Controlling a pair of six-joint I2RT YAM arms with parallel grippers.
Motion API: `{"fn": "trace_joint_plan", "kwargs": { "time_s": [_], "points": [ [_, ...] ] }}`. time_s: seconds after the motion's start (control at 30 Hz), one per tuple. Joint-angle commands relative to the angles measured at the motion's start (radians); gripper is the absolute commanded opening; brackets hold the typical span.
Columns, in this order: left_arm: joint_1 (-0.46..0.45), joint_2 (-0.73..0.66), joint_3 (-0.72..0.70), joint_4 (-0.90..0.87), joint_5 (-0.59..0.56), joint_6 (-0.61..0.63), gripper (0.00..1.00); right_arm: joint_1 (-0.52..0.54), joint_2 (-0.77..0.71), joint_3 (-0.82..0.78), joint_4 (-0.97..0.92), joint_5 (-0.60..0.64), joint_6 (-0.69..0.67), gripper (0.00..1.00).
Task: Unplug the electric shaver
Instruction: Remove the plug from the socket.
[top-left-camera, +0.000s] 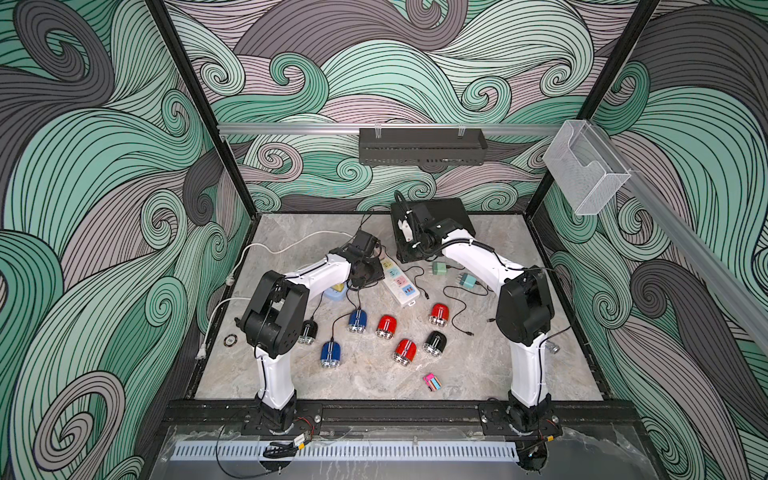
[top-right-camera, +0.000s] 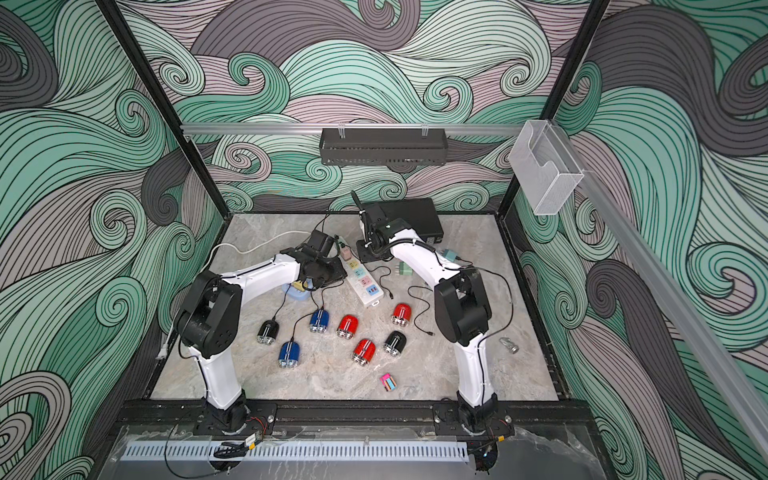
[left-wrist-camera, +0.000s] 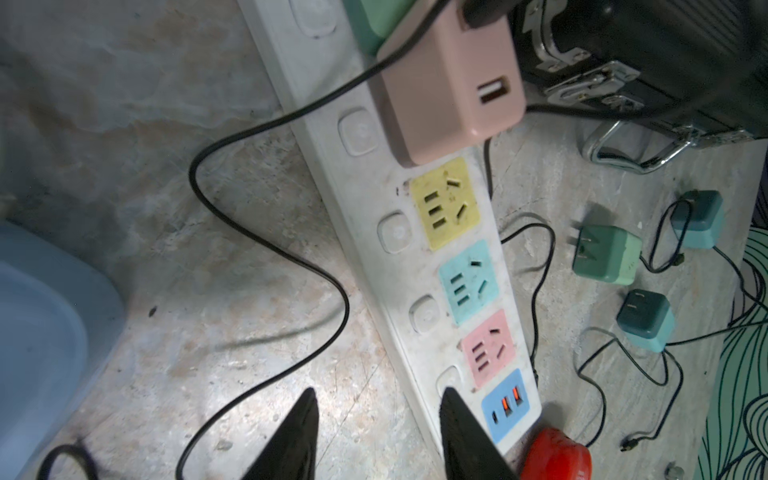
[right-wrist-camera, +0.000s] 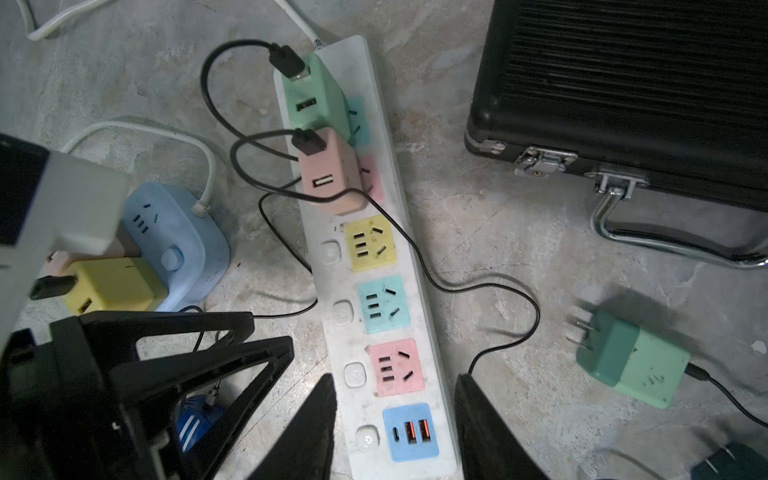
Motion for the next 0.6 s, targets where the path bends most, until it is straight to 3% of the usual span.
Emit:
{"fn": "trace_joint_plan", "kwargs": {
  "time_s": [0.0, 0.57],
  "points": [
    [0.021, 0.026, 0.022, 0.048, 0.048, -0.035, 0.47, 0.015, 0.034, 0.041, -0.016, 0.022, -0.046, 0.49],
    [0.055, 0.124, 0.061, 0.087, 0.084, -0.051, 0.46, 0.025, 0.08, 0.035, 0.097, 0.041, -0.118, 0.51]
  ]
}}
